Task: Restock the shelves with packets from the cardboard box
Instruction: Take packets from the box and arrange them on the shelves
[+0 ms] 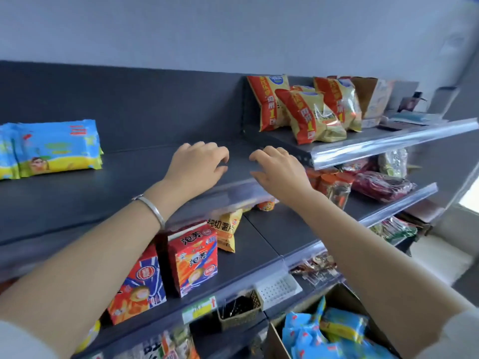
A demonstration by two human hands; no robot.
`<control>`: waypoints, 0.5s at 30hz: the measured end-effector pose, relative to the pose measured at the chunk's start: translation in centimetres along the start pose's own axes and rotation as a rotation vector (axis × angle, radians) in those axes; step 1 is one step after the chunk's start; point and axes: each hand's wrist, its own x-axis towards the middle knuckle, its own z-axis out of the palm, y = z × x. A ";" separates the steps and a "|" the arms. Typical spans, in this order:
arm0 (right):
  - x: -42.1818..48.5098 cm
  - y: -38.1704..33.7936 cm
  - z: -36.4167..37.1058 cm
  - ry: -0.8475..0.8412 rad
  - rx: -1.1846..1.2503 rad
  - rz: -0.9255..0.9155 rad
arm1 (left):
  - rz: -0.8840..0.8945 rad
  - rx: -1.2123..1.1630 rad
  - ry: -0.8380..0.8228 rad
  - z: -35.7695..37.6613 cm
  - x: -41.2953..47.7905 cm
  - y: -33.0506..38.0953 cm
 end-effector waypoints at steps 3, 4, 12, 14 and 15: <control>-5.4 5.5 0.2 -0.035 0.014 0.078 | 0.058 -0.094 -0.033 3.1 0.2 6.9; -7.3 7.1 0.5 -0.057 0.017 0.108 | 0.072 -0.118 -0.055 4.3 0.0 9.0; -21.2 16.9 6.9 -0.320 0.032 0.267 | 0.180 -0.193 -0.410 15.1 -3.8 22.5; -23.8 18.1 8.6 -0.375 0.041 0.312 | 0.186 -0.214 -0.495 17.3 -4.9 24.8; -25.0 18.6 9.3 -0.407 0.045 0.331 | 0.189 -0.221 -0.532 18.3 -5.5 25.7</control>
